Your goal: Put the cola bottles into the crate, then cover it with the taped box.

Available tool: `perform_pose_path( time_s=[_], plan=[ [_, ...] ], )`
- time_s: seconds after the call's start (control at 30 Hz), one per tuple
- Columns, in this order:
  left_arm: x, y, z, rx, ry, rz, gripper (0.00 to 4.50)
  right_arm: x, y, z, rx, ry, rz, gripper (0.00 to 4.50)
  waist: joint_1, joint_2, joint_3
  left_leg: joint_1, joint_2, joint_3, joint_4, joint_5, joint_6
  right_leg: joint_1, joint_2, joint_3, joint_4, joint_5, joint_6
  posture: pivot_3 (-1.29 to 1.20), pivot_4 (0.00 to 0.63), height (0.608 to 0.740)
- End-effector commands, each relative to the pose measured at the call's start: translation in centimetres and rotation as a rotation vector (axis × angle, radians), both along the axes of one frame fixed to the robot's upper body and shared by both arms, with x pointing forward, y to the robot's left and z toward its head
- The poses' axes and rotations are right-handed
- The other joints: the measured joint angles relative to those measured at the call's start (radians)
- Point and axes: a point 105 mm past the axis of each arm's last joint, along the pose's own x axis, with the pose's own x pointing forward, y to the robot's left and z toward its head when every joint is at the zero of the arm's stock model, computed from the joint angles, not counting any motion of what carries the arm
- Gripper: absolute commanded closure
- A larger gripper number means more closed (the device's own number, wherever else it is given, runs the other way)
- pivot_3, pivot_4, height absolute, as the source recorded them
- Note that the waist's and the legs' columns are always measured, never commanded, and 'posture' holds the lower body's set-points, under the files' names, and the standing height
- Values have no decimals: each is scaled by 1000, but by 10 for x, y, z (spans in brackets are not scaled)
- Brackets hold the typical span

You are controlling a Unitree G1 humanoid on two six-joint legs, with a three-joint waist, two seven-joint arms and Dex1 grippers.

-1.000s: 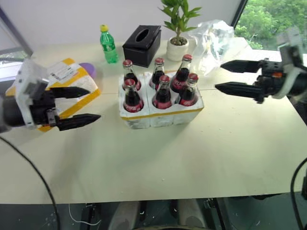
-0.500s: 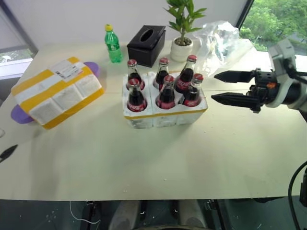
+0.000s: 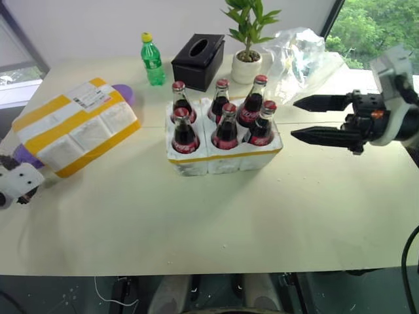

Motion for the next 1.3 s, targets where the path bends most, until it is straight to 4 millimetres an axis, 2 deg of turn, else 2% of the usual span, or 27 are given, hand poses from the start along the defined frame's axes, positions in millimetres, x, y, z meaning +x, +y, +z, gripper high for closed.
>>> perform_pose_path(
  time_s=[0.03, 0.3, 0.43, 0.53, 0.7, 0.73, 0.77, 0.9, 1.07, 1.2, 1.27, 1.3],
  plan=[
    [8, 5, 6, 52, -27, -5, 0, -15, 0, 16, -13, -60, 20, 61, 3, 0, 0, 0, 0, 0, 0, 0, 0, 0, 0, 0, 1, 0, 0, 0, 150, 732],
    [33, -3, 4, 81, -68, -39, 0, -21, 1, 16, -5, -57, 6, 61, 5, -4, -2, 0, -1, 0, 2, 0, 0, 0, 0, 0, 2, 0, 0, 0, 150, 732],
    [40, -5, -1, 78, -62, -39, 0, -22, 2, 15, -3, -54, 0, 61, 4, -4, -2, 0, -1, 0, 2, 1, 2, 0, 0, 0, 3, 0, 0, 0, 150, 732],
    [40, -5, -5, 58, -47, -34, 831, -22, 2, 15, -4, -53, -6, 0, 4, -4, -2, 0, 0, 0, 2, 2, 2, 0, 0, 0, 3, 0, 0, 0, 150, 732],
    [38, 2, 0, 51, -55, -9, 3393, -22, -5, 15, -12, -42, -38, 0, 5, -4, -3, 0, -1, 0, 2, 2, 3, 0, 0, 0, 4, 0, 0, 0, 150, 732],
    [37, 5, 6, 61, -66, 0, 3629, -21, -9, 14, -8, -12, -52, 0, 4, -4, -3, 0, -1, 0, 3, 2, 3, 0, 0, 0, 4, 0, 0, 0, 150, 732],
    [38, 7, 10, 69, -74, 5, 3629, -21, -12, 12, -4, 9, -61, 0, 4, -4, -3, 0, -1, 0, 3, 2, 3, 0, 0, 0, 4, 0, 0, 0, 150, 732],
    [45, 4, 51, 71, -184, -29, 3629, -17, -24, 5, -59, -24, -130, 0, 4, -5, -3, 0, 0, 0, 3, 2, 3, 0, 0, 0, 4, 0, 0, 0, 150, 732],
    [55, -20, 115, 64, -332, -153, 3629, -14, -34, 3, -45, -15, -170, 0, 6, -6, -3, 0, 0, 0, 4, 2, 2, 0, 0, 0, 4, 0, 0, 0, 150, 732],
    [59, -57, 171, 72, -447, -289, 3629, -12, -35, -3, -34, -8, -183, 0, 5, -6, -3, 0, -1, 0, 4, 1, 3, 1, 0, 0, 3, 0, 0, 0, 150, 732],
    [61, -84, 196, 70, -501, -368, 3629, -11, -35, -5, -29, -5, -182, 0, 5, -6, -3, 0, -1, 0, 4, 1, 3, 1, 0, 0, 3, 0, 0, 0, 150, 732],
    [62, -104, 208, 66, -521, -431, 3629, -10, -35, -7, -28, -4, -183, 0, 4, -6, -3, 0, -1, 0, 4, 1, 3, 1, 0, 0, 3, 0, 0, 0, 150, 732]
  ],
)
